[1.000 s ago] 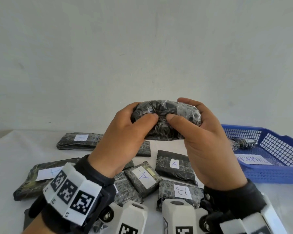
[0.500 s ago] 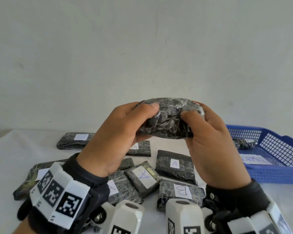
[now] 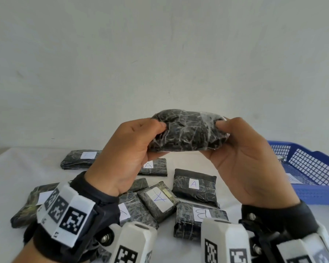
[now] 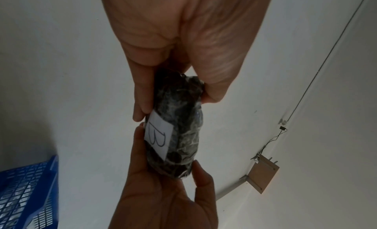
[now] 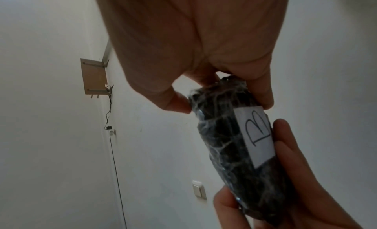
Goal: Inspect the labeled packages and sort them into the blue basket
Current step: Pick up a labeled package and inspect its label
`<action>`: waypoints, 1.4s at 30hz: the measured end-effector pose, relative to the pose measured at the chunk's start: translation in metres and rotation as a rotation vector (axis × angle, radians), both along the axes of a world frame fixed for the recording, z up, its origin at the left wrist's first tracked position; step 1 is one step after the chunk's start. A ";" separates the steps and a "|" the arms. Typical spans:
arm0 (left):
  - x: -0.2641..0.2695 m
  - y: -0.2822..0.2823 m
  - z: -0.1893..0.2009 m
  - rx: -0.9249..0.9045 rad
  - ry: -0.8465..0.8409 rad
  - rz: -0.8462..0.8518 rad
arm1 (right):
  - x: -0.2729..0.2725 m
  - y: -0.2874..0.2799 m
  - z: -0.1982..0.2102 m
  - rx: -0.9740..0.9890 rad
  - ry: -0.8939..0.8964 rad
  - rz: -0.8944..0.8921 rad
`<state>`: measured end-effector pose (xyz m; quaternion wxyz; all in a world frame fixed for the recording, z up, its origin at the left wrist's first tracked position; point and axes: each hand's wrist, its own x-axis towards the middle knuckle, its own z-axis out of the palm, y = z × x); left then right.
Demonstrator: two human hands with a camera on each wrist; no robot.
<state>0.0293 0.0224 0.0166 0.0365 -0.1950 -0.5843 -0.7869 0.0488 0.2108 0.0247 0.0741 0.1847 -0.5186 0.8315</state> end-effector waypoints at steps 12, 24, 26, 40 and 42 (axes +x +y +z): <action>-0.005 0.000 -0.006 -0.070 0.026 0.018 | 0.006 -0.005 0.000 0.219 0.035 -0.085; -0.004 0.001 -0.011 -0.193 0.051 0.044 | 0.007 -0.010 -0.002 0.370 0.055 -0.272; -0.005 0.000 -0.011 -0.192 0.004 0.039 | 0.008 -0.012 -0.002 0.402 0.060 -0.315; 0.001 -0.006 -0.004 -0.381 0.141 0.187 | 0.007 -0.039 -0.016 0.693 0.214 -0.464; -0.002 -0.011 -0.003 -0.349 0.161 0.202 | 0.006 -0.031 -0.012 0.562 0.200 -0.288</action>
